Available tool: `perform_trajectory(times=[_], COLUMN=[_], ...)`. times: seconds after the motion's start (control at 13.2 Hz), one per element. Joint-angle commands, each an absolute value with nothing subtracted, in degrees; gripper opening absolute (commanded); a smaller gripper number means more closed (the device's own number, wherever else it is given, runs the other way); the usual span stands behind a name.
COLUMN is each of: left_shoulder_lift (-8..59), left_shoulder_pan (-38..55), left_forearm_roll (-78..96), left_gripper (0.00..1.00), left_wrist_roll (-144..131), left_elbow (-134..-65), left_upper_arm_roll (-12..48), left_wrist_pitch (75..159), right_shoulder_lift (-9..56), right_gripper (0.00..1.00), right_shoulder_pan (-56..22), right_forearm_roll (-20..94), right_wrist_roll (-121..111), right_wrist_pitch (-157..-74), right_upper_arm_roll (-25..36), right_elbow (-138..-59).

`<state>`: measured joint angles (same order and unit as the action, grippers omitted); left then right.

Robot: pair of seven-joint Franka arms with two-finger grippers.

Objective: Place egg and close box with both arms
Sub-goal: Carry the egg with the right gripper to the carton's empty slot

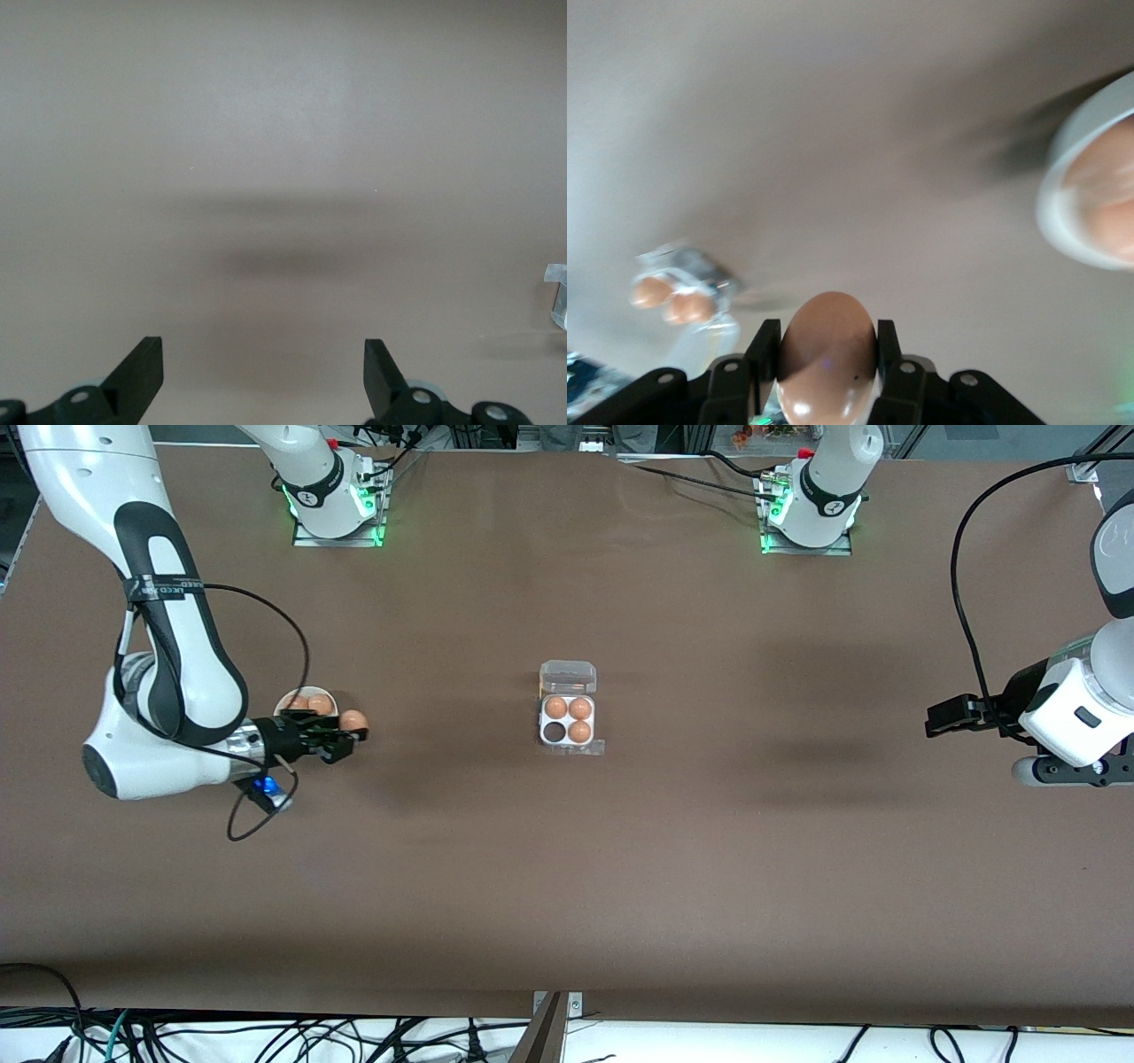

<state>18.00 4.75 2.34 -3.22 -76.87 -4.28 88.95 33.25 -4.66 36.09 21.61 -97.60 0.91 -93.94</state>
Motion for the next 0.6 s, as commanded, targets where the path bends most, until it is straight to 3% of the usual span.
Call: perform_trajectory(times=[0.0,0.53], left_shoulder_lift=[18.6,18.6], left_shoulder_pan=[4.5,4.5], left_forearm_roll=[3.6,3.6], left_gripper=[1.0,1.0], left_wrist_roll=[-3.3,-3.4], left_elbow=[-75.5,-75.6], left_upper_arm_roll=[-4.3,-4.3], left_wrist_pitch=[88.4,88.3], right_shoulder_lift=[35.6,39.8], right_gripper=[0.13,0.13], right_shoulder_pan=[-6.1,-11.9], right_forearm_roll=[41.6,61.7], right_wrist_roll=[27.3,30.9], right_wrist_pitch=[-96.2,-97.8], right_upper_arm_roll=[-0.1,-0.6], right_elbow=[-90.8,-90.1])
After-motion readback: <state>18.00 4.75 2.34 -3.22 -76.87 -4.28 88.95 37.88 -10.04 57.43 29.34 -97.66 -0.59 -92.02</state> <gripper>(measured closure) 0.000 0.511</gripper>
